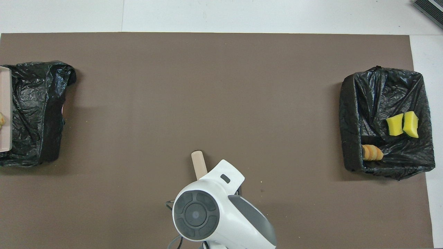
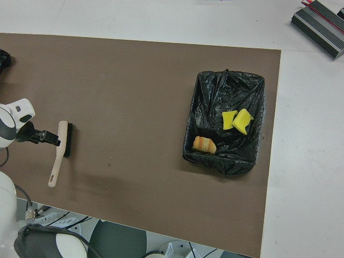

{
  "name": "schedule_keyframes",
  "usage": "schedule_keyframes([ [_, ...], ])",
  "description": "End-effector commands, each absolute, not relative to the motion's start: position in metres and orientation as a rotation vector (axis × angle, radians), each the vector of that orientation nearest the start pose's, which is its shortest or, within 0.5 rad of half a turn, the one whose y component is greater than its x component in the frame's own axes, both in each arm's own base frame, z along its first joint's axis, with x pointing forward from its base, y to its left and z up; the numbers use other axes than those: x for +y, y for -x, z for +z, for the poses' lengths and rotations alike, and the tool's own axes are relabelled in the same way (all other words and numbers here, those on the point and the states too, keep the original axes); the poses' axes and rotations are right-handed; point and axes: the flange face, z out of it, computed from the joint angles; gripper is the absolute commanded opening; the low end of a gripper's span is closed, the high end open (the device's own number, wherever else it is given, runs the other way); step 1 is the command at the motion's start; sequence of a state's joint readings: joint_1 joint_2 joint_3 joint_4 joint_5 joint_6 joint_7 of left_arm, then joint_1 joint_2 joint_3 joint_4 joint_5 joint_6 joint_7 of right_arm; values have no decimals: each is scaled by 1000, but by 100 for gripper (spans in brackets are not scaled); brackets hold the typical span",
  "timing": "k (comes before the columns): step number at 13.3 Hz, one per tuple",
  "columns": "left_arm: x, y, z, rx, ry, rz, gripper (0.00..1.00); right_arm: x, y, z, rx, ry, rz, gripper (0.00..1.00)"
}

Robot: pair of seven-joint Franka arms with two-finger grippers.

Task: Sweep and dump trash in bin
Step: 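Tip the dustpan into the bin while the right gripper drops the brush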

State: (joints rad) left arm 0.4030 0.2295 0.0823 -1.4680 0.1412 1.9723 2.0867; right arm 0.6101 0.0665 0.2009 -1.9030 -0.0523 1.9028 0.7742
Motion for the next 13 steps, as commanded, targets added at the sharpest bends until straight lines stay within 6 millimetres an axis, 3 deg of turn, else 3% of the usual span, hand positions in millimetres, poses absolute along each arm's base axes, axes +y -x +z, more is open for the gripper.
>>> schedule_keyframes([
  [1,310,-594,584,2012,1835,229,0,378,-432,506,-191,3218,76,100],
  [2,311,-593,586,1959,1811,301,0,364,-443,521,-232,3216,88,100],
  [4,287,-606,586,1943,1725,397,0,327,-469,545,-273,3210,114,100],
  [6,286,-606,587,1876,1736,452,0,284,-493,572,-337,3188,138,100],
  [10,280,-610,591,1802,1720,511,0,195,-524,591,-440,3171,164,100],
  [13,283,-609,594,1739,1701,576,0,146,-537,603,-490,3169,156,100],
])
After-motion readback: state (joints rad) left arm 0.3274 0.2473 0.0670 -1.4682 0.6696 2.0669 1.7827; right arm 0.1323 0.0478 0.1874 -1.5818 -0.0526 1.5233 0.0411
